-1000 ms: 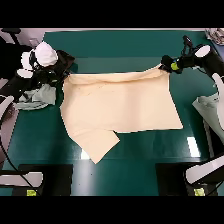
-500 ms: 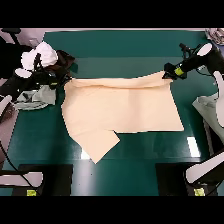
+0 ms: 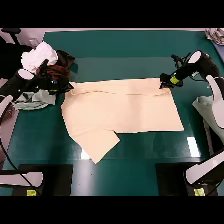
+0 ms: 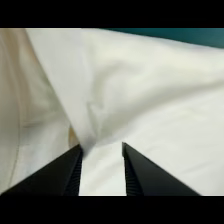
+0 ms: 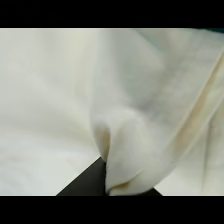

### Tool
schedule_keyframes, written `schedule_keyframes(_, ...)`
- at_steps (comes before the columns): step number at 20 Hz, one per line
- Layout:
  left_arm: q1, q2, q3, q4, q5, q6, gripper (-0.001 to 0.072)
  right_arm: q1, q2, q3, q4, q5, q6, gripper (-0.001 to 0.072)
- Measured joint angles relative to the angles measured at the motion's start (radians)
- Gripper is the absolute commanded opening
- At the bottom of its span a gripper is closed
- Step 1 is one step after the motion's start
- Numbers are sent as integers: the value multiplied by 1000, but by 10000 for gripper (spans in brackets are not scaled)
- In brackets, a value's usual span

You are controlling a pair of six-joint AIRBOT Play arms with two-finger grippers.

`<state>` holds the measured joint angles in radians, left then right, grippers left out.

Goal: Fold the shirts.

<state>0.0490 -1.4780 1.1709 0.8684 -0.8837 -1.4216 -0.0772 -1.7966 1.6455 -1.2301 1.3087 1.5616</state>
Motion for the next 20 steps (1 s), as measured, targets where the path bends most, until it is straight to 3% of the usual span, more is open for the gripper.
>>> schedule_keyframes(1,0,0,0,6,-13,7,315,1,0,-1,-1,-2,0,32)
schedule_keyframes(2,0,0,0,11,-26,16,365,2,0,-2,-2,-2,0,33)
schedule_keyframes(3,0,0,0,15,-39,23,516,2,0,-4,-2,-1,0,34)
schedule_keyframes(4,0,0,0,22,-56,28,566,2,0,-4,-3,2,0,36)
schedule_keyframes(10,0,0,0,94,-112,40,564,-6,40,-5,-58,15,2,34)
schedule_keyframes(17,0,0,0,101,-44,41,565,-32,71,-7,-93,23,10,37)
schedule_keyframes(18,0,0,0,98,-32,41,565,-31,72,-8,-95,26,10,118)
schedule_keyframes(19,0,0,0,92,-24,40,565,-30,72,-8,-100,30,11,351)
schedule_keyframes(20,0,0,0,89,-17,40,565,-30,74,-8,-109,35,11,485)
